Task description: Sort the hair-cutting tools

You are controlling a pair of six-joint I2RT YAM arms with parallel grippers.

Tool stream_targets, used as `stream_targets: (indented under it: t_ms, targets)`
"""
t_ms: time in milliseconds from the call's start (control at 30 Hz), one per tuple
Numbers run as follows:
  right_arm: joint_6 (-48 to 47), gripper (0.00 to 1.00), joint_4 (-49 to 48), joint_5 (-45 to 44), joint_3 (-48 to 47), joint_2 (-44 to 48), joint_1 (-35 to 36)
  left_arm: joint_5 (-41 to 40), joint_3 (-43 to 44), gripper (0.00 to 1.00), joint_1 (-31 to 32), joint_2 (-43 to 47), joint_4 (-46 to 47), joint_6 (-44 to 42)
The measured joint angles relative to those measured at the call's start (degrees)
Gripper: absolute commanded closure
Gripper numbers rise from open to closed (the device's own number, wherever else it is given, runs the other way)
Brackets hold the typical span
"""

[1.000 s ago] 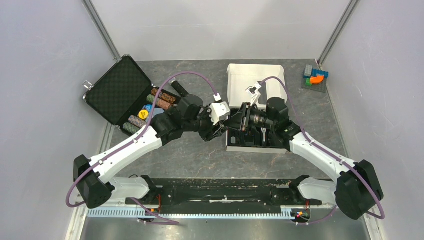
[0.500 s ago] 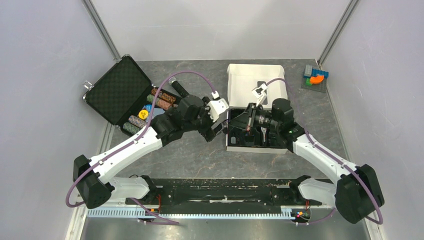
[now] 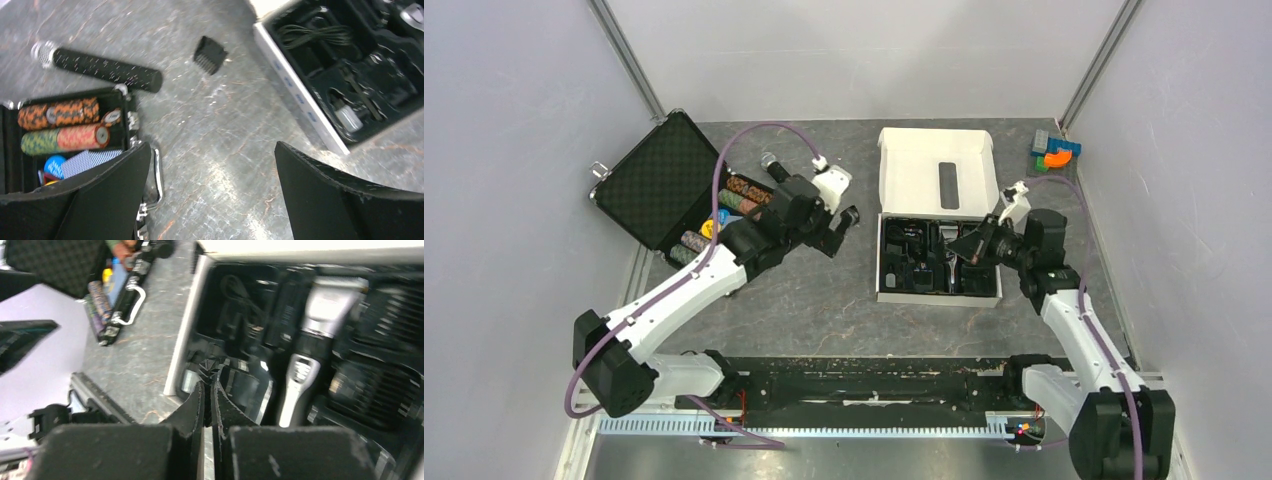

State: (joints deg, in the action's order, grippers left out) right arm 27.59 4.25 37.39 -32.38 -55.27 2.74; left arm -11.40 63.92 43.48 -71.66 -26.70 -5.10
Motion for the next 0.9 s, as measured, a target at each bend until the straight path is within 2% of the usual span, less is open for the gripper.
stream_targets:
  t_ms: [200,367,900]
  targets:
    - [-6.4,1.0,10.6,-4.9,0.3,2.9,-8.3,-3.5,0.1,0.0,-6.8,-0.3,-0.3,6.1]
    - [-9.8,1.0,16.0,-7.7,0.3,4.3,-12.8,-5.7,0.1,0.0,-8.0,-0.3,-0.4,8.3]
    - [-10.5,1.0,18.2,-7.7,4.2,6.7,-15.0,-8.2,0.1,0.0,-8.0,-0.3,-0.4,9.0]
